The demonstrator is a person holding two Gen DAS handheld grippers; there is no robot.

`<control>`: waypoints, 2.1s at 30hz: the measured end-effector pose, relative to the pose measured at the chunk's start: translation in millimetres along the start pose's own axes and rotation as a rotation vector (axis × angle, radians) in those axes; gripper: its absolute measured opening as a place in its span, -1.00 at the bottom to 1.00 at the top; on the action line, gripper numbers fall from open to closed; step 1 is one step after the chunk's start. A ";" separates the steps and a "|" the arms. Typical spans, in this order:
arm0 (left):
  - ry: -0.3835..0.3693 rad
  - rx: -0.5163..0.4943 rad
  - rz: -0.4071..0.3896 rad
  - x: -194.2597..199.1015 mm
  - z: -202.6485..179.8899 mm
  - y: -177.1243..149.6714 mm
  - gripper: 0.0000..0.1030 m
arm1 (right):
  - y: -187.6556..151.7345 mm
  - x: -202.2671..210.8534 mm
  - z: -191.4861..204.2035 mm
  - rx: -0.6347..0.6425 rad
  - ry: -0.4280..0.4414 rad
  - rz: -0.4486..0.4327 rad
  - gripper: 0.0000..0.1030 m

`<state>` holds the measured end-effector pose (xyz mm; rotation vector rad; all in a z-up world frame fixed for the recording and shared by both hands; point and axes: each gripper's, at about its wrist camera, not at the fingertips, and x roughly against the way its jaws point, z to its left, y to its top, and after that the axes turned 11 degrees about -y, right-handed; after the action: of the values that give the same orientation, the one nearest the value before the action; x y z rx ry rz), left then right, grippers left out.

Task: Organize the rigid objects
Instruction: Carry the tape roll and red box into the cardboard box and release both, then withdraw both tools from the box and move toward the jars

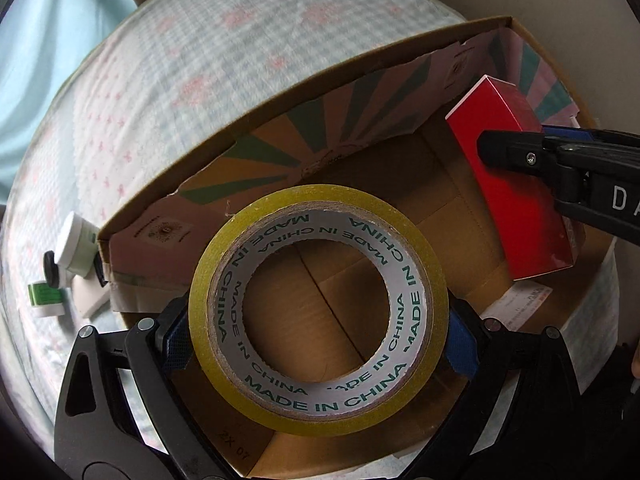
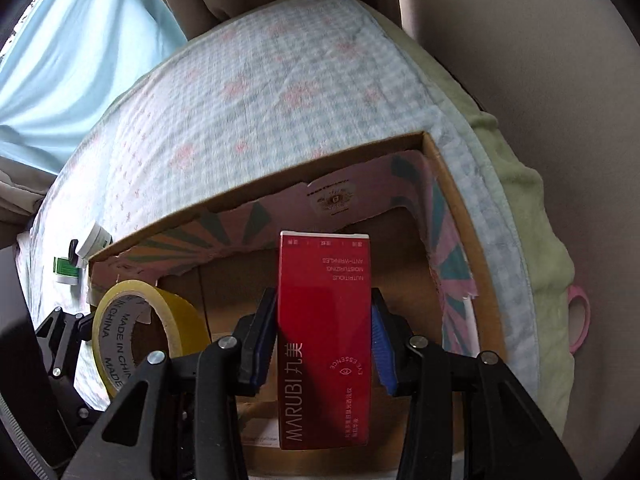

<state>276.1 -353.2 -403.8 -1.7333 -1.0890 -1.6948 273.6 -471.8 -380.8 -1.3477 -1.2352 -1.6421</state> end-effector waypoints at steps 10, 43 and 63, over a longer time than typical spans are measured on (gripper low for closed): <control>-0.035 0.012 -0.010 16.4 10.3 -8.8 1.00 | 1.7 1.7 0.0 0.011 0.001 -0.073 1.00; 0.011 0.131 -0.343 225.9 48.8 -107.3 1.00 | -37.7 186.9 71.3 0.218 -0.105 -0.264 1.00; 0.003 0.242 -0.452 337.4 264.8 -252.6 1.00 | -106.4 266.4 292.8 0.200 0.016 -0.344 1.00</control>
<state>202.9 71.1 -154.0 -1.4040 -1.7058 -1.7217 209.8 -143.2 -144.3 -1.0398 -1.6449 -1.6967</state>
